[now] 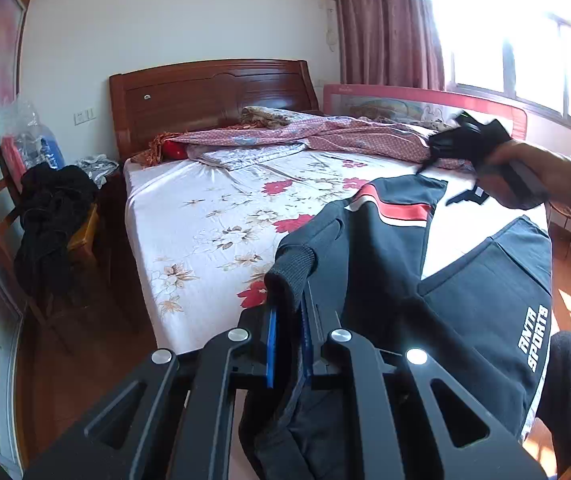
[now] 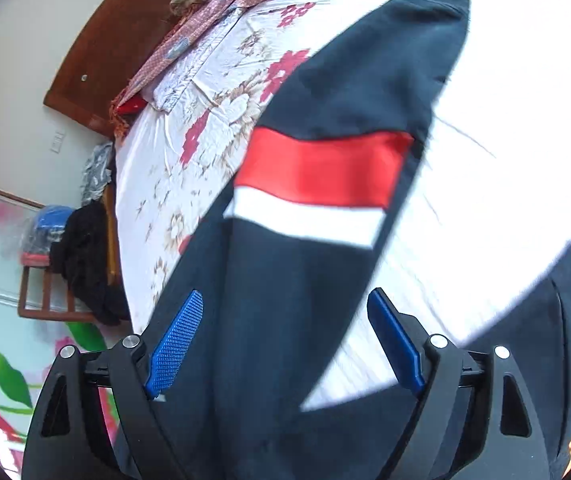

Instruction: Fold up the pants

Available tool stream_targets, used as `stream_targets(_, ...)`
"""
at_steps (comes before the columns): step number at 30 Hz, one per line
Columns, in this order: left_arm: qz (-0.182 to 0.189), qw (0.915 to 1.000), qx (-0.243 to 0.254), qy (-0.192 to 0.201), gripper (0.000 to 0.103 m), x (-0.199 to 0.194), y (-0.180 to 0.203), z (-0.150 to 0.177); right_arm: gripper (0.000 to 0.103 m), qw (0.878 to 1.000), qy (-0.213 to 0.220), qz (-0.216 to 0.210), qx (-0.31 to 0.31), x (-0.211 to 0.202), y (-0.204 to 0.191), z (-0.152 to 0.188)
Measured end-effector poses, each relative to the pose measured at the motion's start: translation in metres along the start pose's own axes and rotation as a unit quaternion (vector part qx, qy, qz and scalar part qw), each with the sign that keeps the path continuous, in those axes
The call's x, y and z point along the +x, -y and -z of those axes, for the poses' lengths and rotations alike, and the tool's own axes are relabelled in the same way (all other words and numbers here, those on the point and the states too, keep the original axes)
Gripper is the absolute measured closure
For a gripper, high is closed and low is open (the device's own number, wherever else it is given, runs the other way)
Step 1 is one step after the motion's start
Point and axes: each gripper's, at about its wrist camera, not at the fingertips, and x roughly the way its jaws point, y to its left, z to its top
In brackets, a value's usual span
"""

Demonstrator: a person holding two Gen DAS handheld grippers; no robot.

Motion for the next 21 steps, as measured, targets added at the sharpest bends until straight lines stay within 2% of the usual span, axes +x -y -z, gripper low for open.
stream_targets(3,0.011,0.9999,0.009,0.0,0.094,-0.007,0.01,-0.002,0.019,0.999,-0.022,0.04,0.004,0.042,-0.04,-0.046)
stream_targets(4,0.014,0.9998,0.013,0.001,0.094,-0.01,0.015,-0.003,0.019,0.999,-0.02,0.045,0.009,0.051,-0.051,-0.055)
stream_targets(5,0.018,0.9997,0.017,0.002,0.094,-0.012,0.018,-0.004,0.019,0.999,-0.035,0.04,0.013,0.063,-0.061,-0.061)
stream_targets(7,0.019,0.9994,0.03,0.004,0.094,-0.018,0.027,-0.002,0.019,0.996,-0.076,0.03,0.026,0.088,-0.075,-0.067)
stream_targets(9,0.026,0.9987,0.043,0.005,0.094,-0.023,0.035,0.0,0.019,0.993,-0.1,0.069,0.007,0.107,-0.09,-0.065)
stream_targets(11,0.032,0.9983,0.048,0.003,0.094,-0.028,0.04,0.002,0.019,0.988,-0.103,0.112,-0.007,0.118,-0.097,-0.06)
stream_targets(14,0.037,0.9978,0.056,0.003,0.094,-0.035,0.047,0.005,0.019,0.98,-0.113,0.162,-0.006,0.133,-0.089,-0.055)
stream_targets(15,0.041,0.9977,0.054,0.002,0.094,-0.037,0.048,0.005,0.027,0.978,-0.12,0.169,-0.005,0.136,-0.083,-0.053)
stream_targets(16,0.042,0.9975,0.057,0.001,0.094,-0.04,0.05,0.007,0.05,0.978,-0.125,0.17,-0.003,0.138,-0.079,-0.05)
stream_targets(17,0.04,0.9972,0.063,0.001,0.094,-0.042,0.053,0.008,0.062,0.979,-0.122,0.166,-0.005,0.137,-0.074,-0.049)
stream_targets(18,0.036,0.997,0.069,0.002,0.094,-0.043,0.054,0.009,0.093,0.981,-0.118,0.155,-0.017,0.134,-0.074,-0.048)
stream_targets(21,-0.002,0.9981,0.061,-0.001,0.094,-0.042,0.041,0.009,0.096,0.993,-0.09,0.078,-0.017,0.105,-0.073,-0.05)
